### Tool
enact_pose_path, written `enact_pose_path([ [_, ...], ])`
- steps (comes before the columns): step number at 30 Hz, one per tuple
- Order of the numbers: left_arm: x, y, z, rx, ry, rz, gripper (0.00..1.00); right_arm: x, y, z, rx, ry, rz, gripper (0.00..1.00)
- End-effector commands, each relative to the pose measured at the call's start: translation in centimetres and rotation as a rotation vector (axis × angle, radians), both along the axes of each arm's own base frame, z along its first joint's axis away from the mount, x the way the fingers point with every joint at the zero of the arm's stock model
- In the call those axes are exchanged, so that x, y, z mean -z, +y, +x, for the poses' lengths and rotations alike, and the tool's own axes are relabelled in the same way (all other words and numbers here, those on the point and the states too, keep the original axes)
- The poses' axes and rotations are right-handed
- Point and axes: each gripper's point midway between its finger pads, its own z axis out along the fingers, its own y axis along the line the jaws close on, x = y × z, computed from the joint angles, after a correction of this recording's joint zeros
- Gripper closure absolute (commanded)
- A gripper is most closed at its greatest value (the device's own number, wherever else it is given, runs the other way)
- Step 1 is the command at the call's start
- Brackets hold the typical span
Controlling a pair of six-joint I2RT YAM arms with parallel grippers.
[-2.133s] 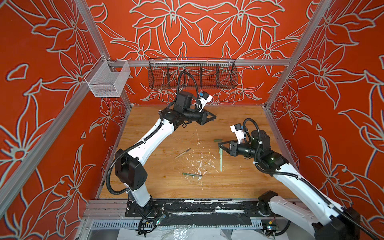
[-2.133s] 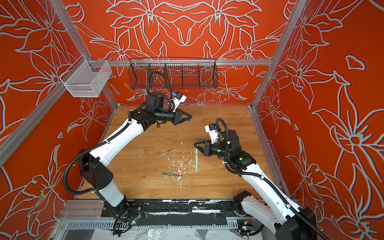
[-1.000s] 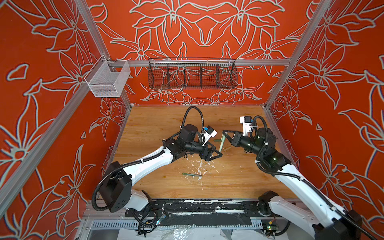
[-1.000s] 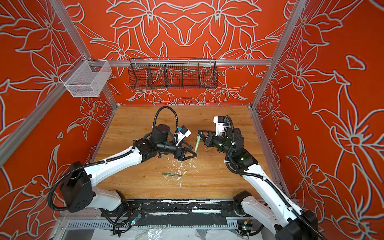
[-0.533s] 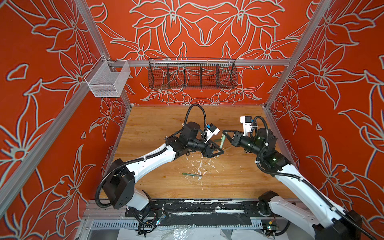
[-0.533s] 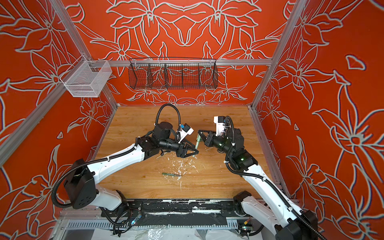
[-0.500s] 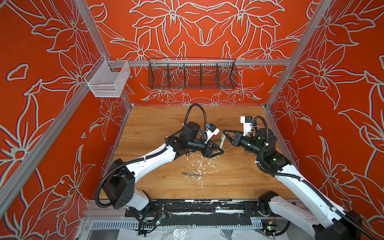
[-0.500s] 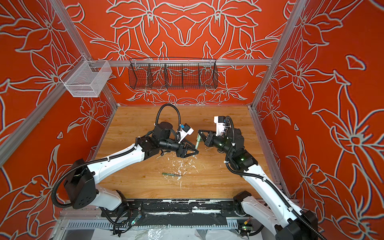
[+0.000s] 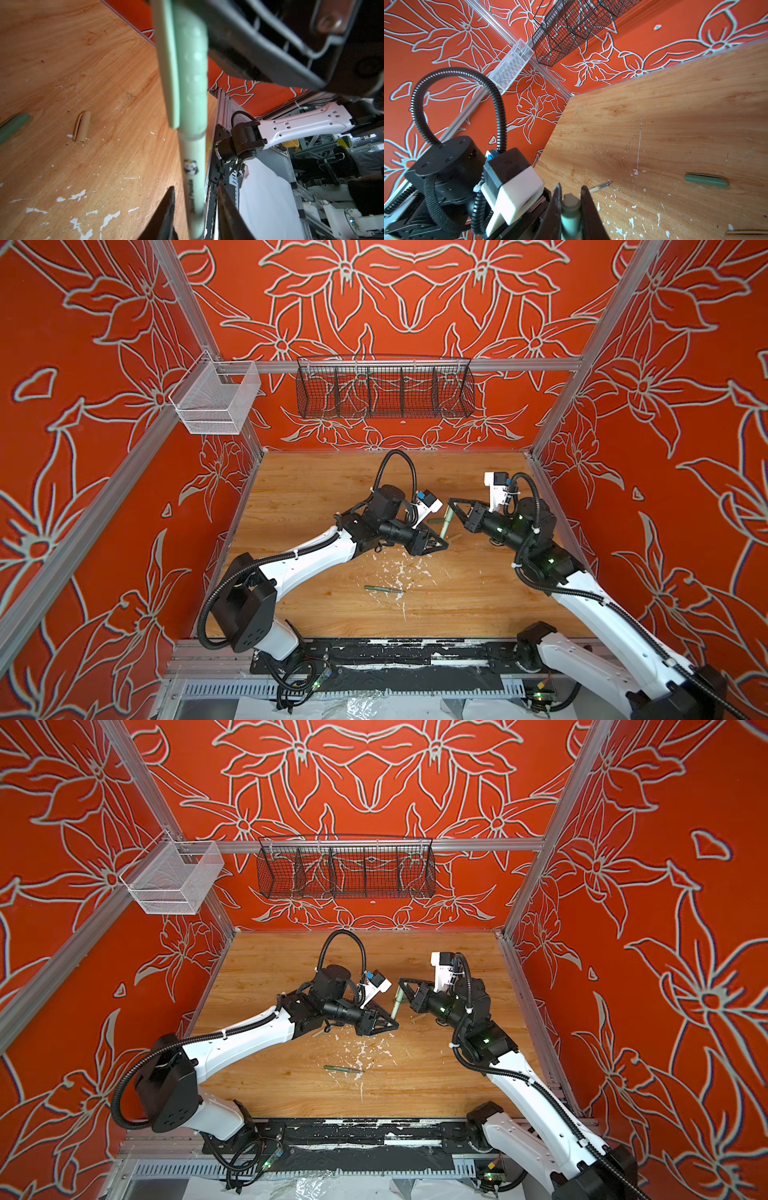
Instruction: Insert the pens into the pen caps
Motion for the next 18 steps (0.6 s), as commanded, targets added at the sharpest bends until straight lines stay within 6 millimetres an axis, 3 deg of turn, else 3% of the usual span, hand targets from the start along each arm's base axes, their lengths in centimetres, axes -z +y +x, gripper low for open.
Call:
enact_pose_path([
  [1, -1.0, -0.4, -0.1, 0.017, -0.007, -0.017, 0.74, -0.2, -0.5, 0.0, 0.02, -0.018, -0.001, 1.0],
  [4, -0.9, -0.4, 0.1, 0.002, -0.005, -0.009, 0.84, -0.2, -0.3, -0.1, 0.007, -0.019, 0.0, 1.0],
  [6, -0.8, -0.4, 0.6, -0.025, 0.005, 0.01, 1.0, -0.3, -0.1, -0.4, -0.01, -0.026, -0.004, 1.0],
  [14, -0.7, -0.7, 2.7, -0.083, 0.009, 0.081, 1.0, 0.1, 0.7, -1.9, -0.112, -0.036, -0.066, 1.0],
  [15, -0.7, -0.9, 2.7, -0.078, 0.007, 0.083, 1.0, 0.0, 0.6, -2.1, -0.109, -0.032, -0.073, 0.98],
  [16, -0.8, -1.0, 2.7, -0.07, 0.005, 0.08, 1.0, 0.0, 0.5, -2.2, -0.108, -0.032, -0.075, 0.83],
  [18, -0.6, -1.2, 2.7, -0.058, 0.013, 0.078, 1.0, -0.4, 0.2, -2.4, -0.098, -0.044, -0.076, 0.66],
])
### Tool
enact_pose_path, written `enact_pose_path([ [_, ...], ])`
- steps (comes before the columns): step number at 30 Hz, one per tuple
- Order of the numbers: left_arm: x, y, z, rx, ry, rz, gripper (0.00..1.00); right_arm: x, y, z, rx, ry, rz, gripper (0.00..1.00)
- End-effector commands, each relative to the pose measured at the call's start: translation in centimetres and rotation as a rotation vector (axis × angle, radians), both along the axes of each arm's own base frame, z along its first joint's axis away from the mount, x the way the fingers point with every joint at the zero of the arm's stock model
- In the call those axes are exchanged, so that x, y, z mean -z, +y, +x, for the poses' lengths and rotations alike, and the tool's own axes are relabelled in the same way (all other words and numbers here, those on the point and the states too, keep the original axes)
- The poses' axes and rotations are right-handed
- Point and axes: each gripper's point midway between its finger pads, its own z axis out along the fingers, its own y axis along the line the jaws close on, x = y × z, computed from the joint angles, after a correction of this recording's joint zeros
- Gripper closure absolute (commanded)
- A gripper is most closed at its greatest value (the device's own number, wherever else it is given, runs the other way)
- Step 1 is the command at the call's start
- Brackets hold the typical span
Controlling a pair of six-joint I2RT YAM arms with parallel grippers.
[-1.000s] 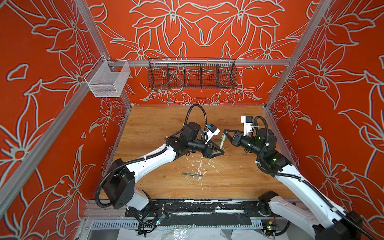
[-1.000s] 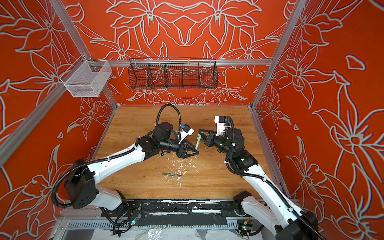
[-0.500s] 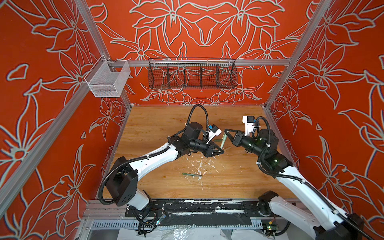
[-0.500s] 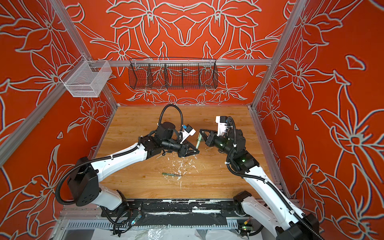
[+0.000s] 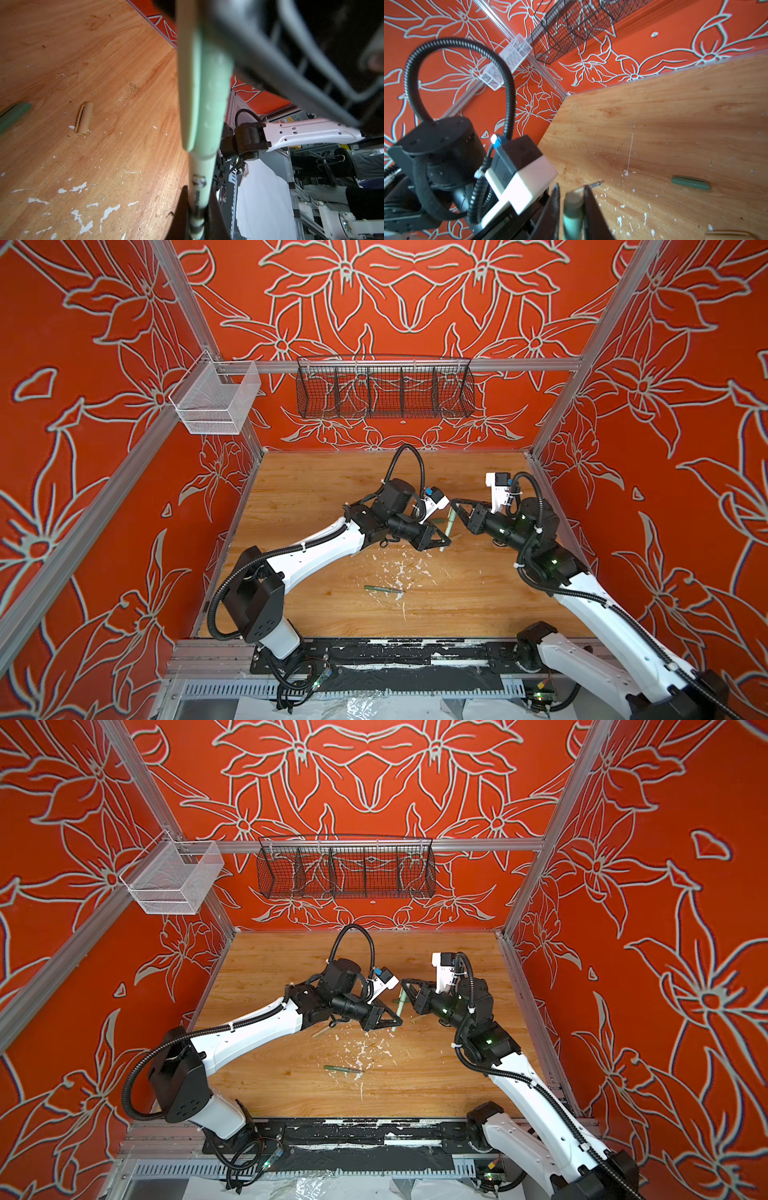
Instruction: Insert the pens into the pen caps
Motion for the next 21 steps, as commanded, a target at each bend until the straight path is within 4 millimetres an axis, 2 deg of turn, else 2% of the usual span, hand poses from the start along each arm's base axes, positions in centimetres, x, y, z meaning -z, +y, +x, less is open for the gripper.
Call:
enact_pose_path([
  [1, -0.6, -0.3, 1.3, -0.016, -0.031, -0.01, 1.0, -1.0, 0.5, -1.9, -0.068, -0.013, -0.005, 0.62],
  [8, 0.0, 0.0, 0.2, 0.015, -0.018, -0.023, 1.0, -2.7, -0.3, -2.2, -0.038, -0.058, -0.021, 0.59],
  [16, -2.1, 1.1, -1.4, 0.041, -0.091, -0.079, 1.0, -2.1, -0.7, -1.6, -0.021, -0.017, -0.056, 0.59],
  [21, -2.6, 1.5, -1.9, 0.051, -0.113, -0.084, 1.0, -2.0, -0.6, -1.7, -0.04, -0.01, -0.055, 0.59],
])
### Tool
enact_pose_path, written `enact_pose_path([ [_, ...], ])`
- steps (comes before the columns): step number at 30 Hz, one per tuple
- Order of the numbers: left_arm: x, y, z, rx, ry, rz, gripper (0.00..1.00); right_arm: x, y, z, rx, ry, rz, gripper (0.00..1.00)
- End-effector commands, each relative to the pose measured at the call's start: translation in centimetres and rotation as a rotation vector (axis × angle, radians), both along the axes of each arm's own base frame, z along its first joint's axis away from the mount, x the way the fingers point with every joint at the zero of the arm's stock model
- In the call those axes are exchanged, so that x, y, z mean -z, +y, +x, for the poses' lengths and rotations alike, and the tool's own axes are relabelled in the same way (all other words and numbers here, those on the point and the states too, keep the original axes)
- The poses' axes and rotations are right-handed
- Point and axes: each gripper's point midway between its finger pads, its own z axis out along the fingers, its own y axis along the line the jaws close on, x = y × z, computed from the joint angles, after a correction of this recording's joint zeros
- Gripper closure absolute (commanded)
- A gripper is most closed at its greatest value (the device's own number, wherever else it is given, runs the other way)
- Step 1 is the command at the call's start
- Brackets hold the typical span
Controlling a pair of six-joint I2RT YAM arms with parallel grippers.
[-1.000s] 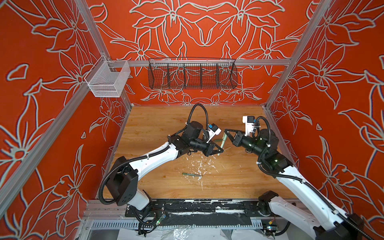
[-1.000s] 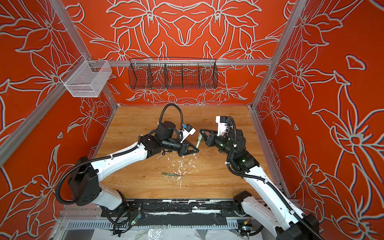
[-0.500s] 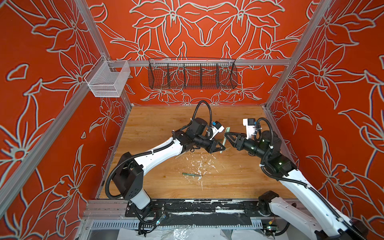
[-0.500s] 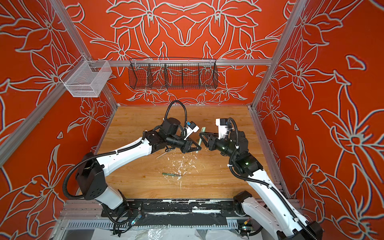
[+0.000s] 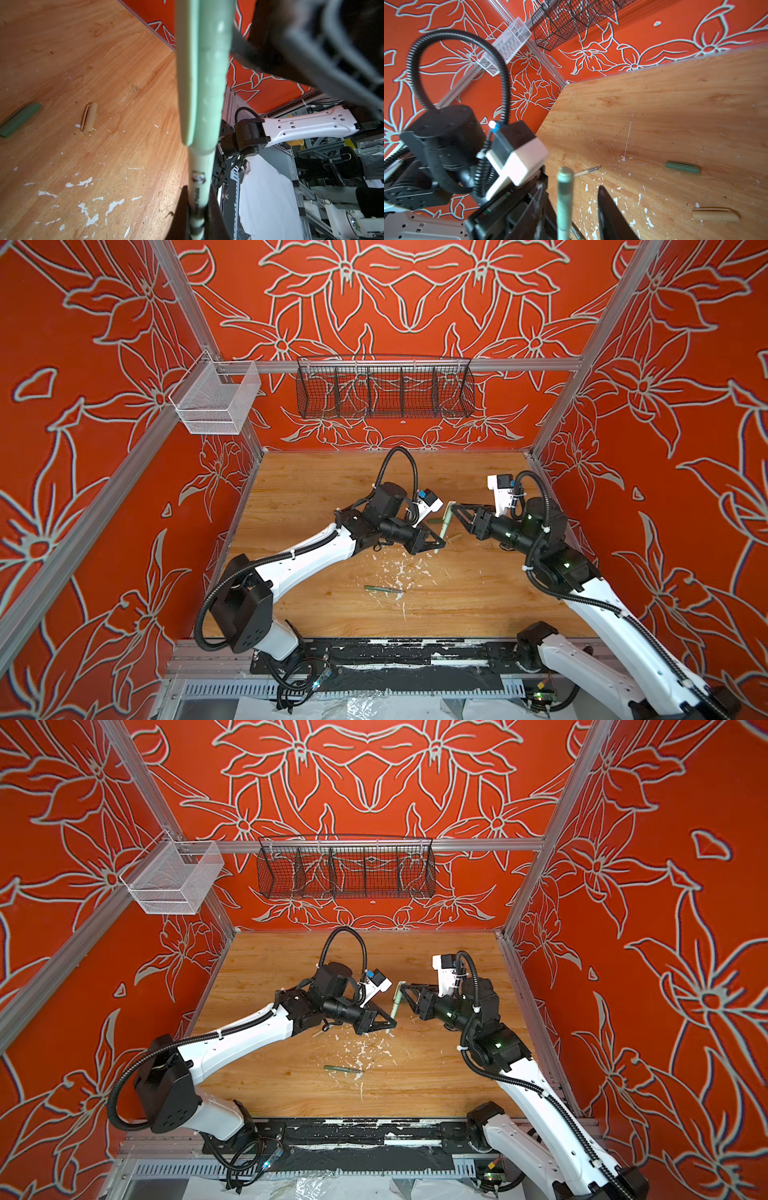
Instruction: Insert the pens into the pen caps
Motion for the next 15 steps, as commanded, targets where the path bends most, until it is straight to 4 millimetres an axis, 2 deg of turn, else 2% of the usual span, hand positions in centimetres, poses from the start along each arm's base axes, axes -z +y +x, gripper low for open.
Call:
enact_pose_path([
  [1, -1.9, 0.1, -0.4, 0.028, -0.064, -0.048, 1.0, -1.4, 0.2, -0.3, -0.032, -0.027, 0.007, 0.59],
  [5, -1.7, 0.1, -0.2, 0.022, -0.061, -0.045, 1.0, -1.7, 1.1, -0.6, -0.089, -0.042, 0.065, 0.59],
  [8, -1.3, 0.0, 0.0, 0.013, -0.051, -0.029, 1.0, -1.8, 1.1, -0.6, -0.085, -0.051, 0.065, 0.59],
  [15, -1.7, 0.0, 0.0, 0.016, -0.052, -0.037, 1.0, -1.0, 1.7, -0.2, -0.111, -0.027, 0.067, 0.6],
])
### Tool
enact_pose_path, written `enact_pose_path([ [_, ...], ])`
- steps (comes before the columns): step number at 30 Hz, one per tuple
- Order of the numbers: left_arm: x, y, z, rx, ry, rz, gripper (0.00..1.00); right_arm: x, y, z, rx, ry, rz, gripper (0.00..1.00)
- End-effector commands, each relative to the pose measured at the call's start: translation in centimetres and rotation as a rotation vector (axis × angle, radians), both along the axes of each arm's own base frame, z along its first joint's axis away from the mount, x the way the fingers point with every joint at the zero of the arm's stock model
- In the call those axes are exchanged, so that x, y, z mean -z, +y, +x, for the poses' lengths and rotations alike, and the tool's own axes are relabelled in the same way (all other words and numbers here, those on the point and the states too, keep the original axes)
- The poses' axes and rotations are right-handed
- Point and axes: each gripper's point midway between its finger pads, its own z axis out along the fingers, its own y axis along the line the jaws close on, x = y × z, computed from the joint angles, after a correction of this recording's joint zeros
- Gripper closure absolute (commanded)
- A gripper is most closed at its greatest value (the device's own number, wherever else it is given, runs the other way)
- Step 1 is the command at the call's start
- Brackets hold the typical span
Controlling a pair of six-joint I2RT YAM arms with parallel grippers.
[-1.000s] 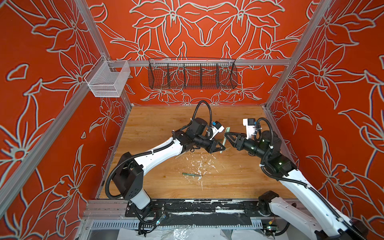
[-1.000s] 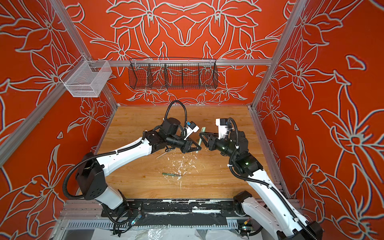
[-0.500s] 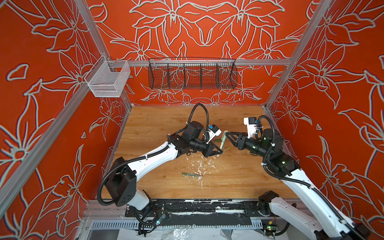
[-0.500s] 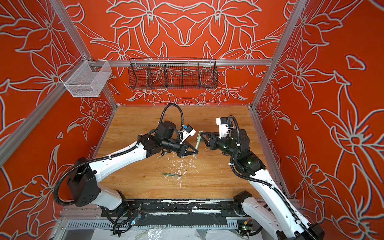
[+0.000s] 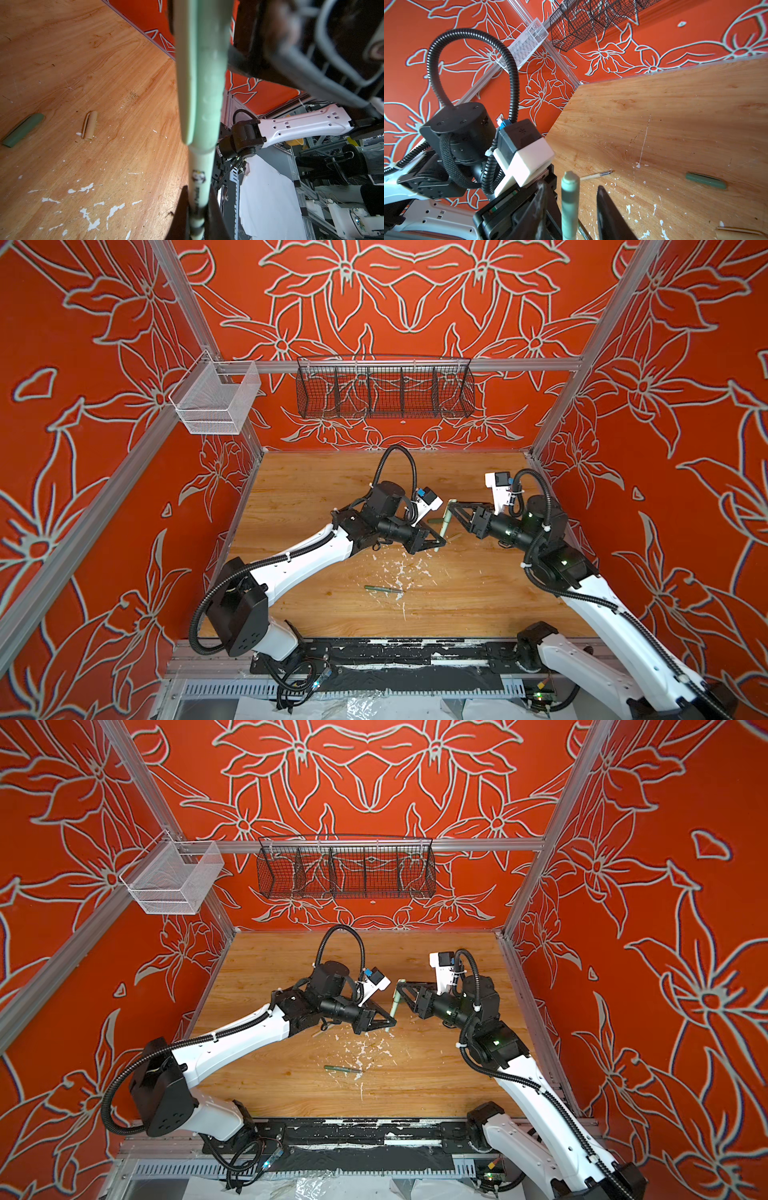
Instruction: Insert the pens into the pen caps
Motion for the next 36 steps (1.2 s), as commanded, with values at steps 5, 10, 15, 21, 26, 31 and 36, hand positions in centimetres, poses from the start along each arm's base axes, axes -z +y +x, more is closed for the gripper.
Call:
enact_pose_path([
  [5, -1.8, -0.1, -0.3, 0.025, -0.038, -0.042, 1.0, 0.5, 0.6, 0.4, -0.026, 0.011, 0.021, 0.64],
  [10, -1.6, 0.0, -0.3, 0.022, -0.034, -0.033, 1.0, 0.4, 0.8, 0.3, -0.043, 0.006, 0.038, 0.69],
  [15, -1.5, -0.2, 0.4, 0.002, -0.047, -0.02, 1.0, 0.2, 0.8, 0.2, -0.04, -0.001, 0.049, 0.89],
  [21, -2.4, -0.7, 2.2, -0.034, -0.095, 0.008, 1.0, 0.1, 1.0, 0.0, -0.058, 0.003, 0.049, 1.0],
  [26, -4.9, -0.7, 4.8, -0.101, -0.189, 0.008, 1.0, 0.6, 1.1, -0.2, -0.069, 0.023, 0.046, 1.0],
  [31, -8.4, -0.7, 7.9, -0.152, -0.237, -0.059, 1.0, 1.6, 0.8, -0.3, -0.056, 0.026, 0.048, 1.0],
  [36, -10.9, -1.5, 9.1, -0.145, -0.254, -0.131, 1.0, 1.9, 0.6, -0.5, -0.039, 0.021, 0.079, 1.0],
])
